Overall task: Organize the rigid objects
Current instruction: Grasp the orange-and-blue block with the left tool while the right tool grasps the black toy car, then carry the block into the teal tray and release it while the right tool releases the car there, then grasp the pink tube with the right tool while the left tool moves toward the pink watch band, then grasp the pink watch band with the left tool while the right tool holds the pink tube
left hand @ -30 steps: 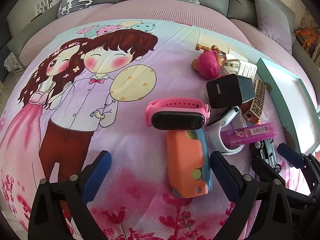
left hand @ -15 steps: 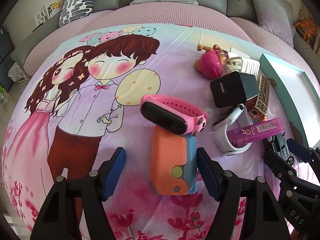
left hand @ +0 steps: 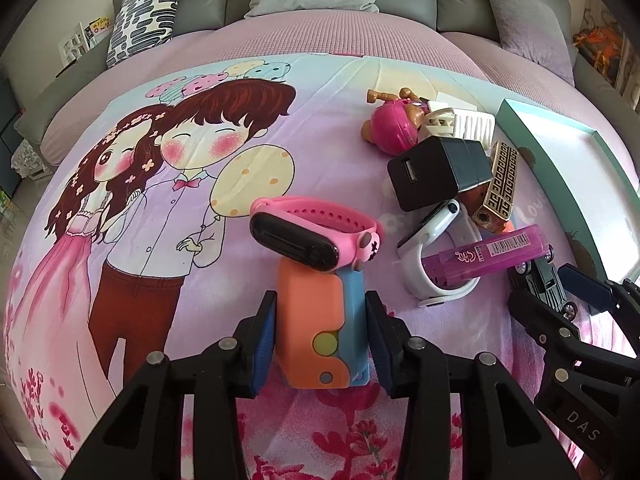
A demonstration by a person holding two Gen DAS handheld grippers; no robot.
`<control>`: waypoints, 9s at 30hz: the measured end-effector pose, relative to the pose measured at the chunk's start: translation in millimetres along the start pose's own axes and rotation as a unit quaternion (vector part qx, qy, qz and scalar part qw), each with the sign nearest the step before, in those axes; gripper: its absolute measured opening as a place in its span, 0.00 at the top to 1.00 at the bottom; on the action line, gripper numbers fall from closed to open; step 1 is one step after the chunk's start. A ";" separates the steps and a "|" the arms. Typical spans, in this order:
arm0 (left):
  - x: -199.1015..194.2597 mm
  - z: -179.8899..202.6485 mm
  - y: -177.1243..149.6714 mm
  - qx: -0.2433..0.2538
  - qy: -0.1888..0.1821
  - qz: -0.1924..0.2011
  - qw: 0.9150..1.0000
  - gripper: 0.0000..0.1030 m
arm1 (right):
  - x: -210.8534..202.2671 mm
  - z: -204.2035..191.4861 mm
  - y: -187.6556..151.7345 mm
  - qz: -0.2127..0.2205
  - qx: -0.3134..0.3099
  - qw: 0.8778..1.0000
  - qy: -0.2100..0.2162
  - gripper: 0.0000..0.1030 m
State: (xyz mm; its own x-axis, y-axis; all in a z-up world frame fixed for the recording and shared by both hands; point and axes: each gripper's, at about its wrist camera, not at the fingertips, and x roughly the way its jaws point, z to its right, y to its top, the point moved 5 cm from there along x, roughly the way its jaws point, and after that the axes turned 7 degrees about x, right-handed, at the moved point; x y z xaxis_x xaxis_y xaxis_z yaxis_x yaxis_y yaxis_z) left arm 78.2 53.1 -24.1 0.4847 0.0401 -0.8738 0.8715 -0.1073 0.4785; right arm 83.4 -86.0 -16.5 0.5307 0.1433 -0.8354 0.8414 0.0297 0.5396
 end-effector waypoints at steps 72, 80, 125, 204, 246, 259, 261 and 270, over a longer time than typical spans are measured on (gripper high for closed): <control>-10.7 230.9 123.9 0.066 -0.146 0.077 0.984 0.58 | -54.3 227.7 37.1 0.104 0.237 0.959 -0.113 0.65; -4.1 226.0 116.6 0.045 -0.143 0.069 0.986 0.58 | -47.1 228.7 33.3 0.087 0.237 0.961 -0.114 0.65; -60.3 -64.7 50.6 -0.241 0.058 0.116 0.962 0.00 | -41.6 56.3 72.5 0.127 0.069 0.989 -0.036 0.00; 17.8 -63.7 19.8 -0.200 0.026 -0.025 0.979 0.00 | 5.2 -48.0 31.8 0.015 0.077 0.982 0.174 0.84; 13.3 -61.1 32.8 -0.178 0.057 -0.015 0.982 0.00 | -23.7 -17.8 47.6 0.066 0.103 0.980 0.155 0.88; 24.4 -44.3 34.3 -0.149 0.044 -0.030 0.987 0.00 | -30.9 9.2 53.2 0.084 0.120 0.981 0.124 0.88; 25.1 -41.4 34.6 -0.142 0.044 -0.032 0.988 0.00 | -30.3 10.3 53.0 0.084 0.121 0.981 0.123 0.88; 35.9 -35.7 31.5 -0.128 0.054 -0.041 0.989 0.00 | -25.7 12.0 51.2 0.075 0.123 0.982 0.120 0.88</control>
State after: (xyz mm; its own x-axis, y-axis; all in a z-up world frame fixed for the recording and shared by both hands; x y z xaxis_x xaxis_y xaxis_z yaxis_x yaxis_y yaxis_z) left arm 125.7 86.6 -37.3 0.4038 0.1447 -0.9033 0.8924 0.1548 0.4238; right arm 114.1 -100.0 31.3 0.6360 0.3575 -0.6839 0.7705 -0.2455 0.5882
